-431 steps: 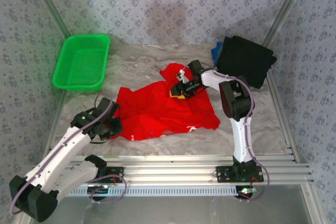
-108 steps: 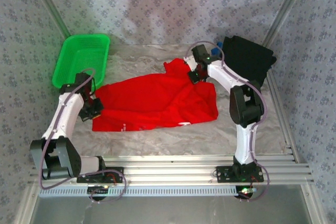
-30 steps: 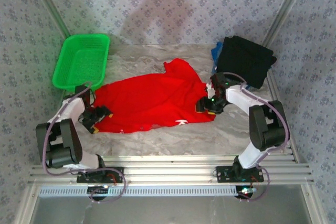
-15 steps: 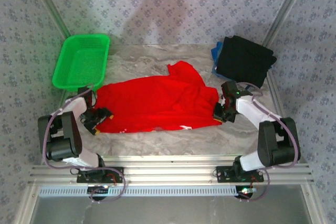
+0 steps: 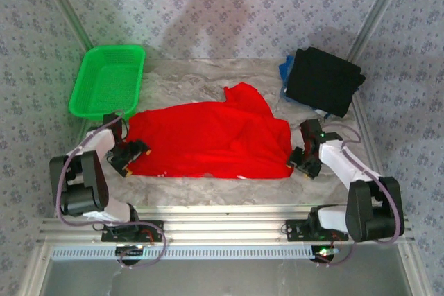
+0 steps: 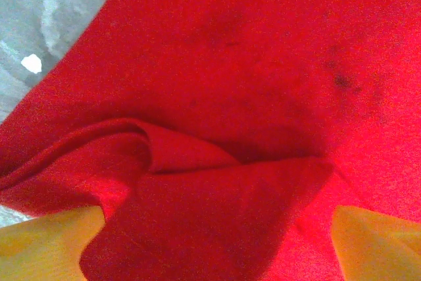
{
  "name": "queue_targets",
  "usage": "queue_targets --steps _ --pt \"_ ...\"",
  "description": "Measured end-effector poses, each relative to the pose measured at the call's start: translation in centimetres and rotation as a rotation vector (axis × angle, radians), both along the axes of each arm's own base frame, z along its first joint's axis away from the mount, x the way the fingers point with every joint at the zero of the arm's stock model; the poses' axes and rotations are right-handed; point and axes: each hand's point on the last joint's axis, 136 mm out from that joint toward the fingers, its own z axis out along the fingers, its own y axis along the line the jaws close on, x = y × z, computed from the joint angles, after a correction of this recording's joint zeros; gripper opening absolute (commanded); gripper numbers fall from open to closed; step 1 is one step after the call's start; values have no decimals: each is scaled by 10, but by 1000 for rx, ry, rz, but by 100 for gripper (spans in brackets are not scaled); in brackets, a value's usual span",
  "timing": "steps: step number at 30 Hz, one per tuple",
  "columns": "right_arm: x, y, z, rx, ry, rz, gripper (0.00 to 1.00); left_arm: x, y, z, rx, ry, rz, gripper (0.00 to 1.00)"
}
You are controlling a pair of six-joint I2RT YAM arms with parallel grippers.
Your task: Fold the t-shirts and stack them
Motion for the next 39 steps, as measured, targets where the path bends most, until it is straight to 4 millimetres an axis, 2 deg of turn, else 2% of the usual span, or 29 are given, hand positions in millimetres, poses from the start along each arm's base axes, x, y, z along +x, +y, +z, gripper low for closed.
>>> queue_targets --steps 2,4,7,10,13,16,18,22,24,28,32,39 --pt "18 7 19 9 -83 21 65 3 -3 13 3 -36 -10 96" --pt "42 21 46 22 -175 76 67 11 -5 35 11 -96 -15 97" --pt "81 49 92 59 -307 190 68 29 -3 81 30 -225 -17 97" --pt "119 90 128 100 -373 332 69 45 -6 128 49 -359 -40 97" --pt "150 140 138 126 -378 477 68 54 -27 157 68 -437 -139 97" --pt "164 179 123 124 -311 575 65 55 -60 165 81 -471 -284 97" --pt "170 201 103 97 -240 642 62 49 -84 164 81 -477 -384 96" --pt "168 223 67 24 -120 724 57 43 -111 163 90 -500 -509 96" --pt "158 226 48 -16 -51 754 53 36 -118 158 88 -503 -547 96" --pt "145 224 26 -85 31 785 46 22 -118 143 90 -474 -567 96" --pt "144 219 11 -129 67 779 39 12 -114 133 97 -457 -567 96" --pt "148 211 -8 -190 97 756 38 6 -109 127 110 -449 -564 96"
